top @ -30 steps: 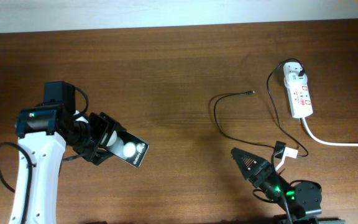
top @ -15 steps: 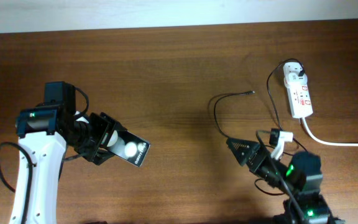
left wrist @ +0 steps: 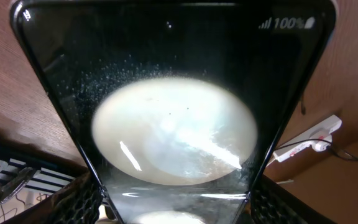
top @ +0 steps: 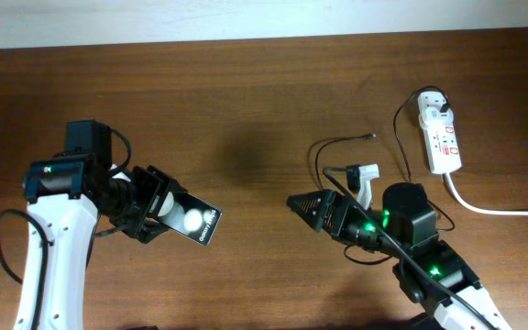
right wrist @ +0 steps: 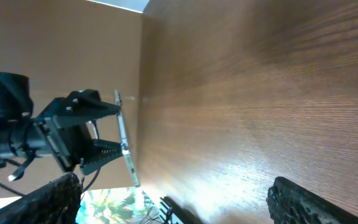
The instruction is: Plug charger to phone and switch on socket
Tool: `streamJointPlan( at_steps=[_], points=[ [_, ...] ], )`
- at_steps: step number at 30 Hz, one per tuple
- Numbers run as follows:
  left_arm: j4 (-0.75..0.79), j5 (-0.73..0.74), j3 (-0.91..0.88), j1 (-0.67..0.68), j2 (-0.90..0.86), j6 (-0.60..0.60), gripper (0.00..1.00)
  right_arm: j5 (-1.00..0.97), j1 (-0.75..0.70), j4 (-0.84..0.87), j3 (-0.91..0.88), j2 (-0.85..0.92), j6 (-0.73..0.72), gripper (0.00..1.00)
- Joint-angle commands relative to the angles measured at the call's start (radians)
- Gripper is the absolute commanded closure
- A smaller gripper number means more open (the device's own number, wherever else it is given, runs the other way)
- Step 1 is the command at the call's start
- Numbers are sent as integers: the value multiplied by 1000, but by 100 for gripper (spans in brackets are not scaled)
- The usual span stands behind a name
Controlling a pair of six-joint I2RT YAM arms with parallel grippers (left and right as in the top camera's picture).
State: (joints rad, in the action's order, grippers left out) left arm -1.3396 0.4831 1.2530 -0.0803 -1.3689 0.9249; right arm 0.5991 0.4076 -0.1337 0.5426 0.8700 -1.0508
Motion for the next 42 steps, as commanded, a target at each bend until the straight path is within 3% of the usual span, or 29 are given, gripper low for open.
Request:
streamJointPlan(
  at_steps=[1,6,12,19,21,24,27,42],
  points=[
    [1,21,3,2,9,10,39,-43,5,11,21,38,-6,1],
    [5,18,3,2,9,10,39,-45,75,221,21,116,-2,1],
    [5,18,3,2,9,10,39,-166,173,359,21,190,-2,1],
    [4,26,3,2,9,49,38,-367,451,649,21,396,-6,2],
    [6,38,3,2,9,71,38,-407,503,746,21,447,-7,11],
    [23,68,3,2,9,74,39,-507,547,831,21,520,-144,14],
    [23,95,3,2,9,74,39,-510,551,945,24,593,-157,24],
    [49,119,3,93,9,100,39,-505,551,941,35,606,-189,64]
  ],
)
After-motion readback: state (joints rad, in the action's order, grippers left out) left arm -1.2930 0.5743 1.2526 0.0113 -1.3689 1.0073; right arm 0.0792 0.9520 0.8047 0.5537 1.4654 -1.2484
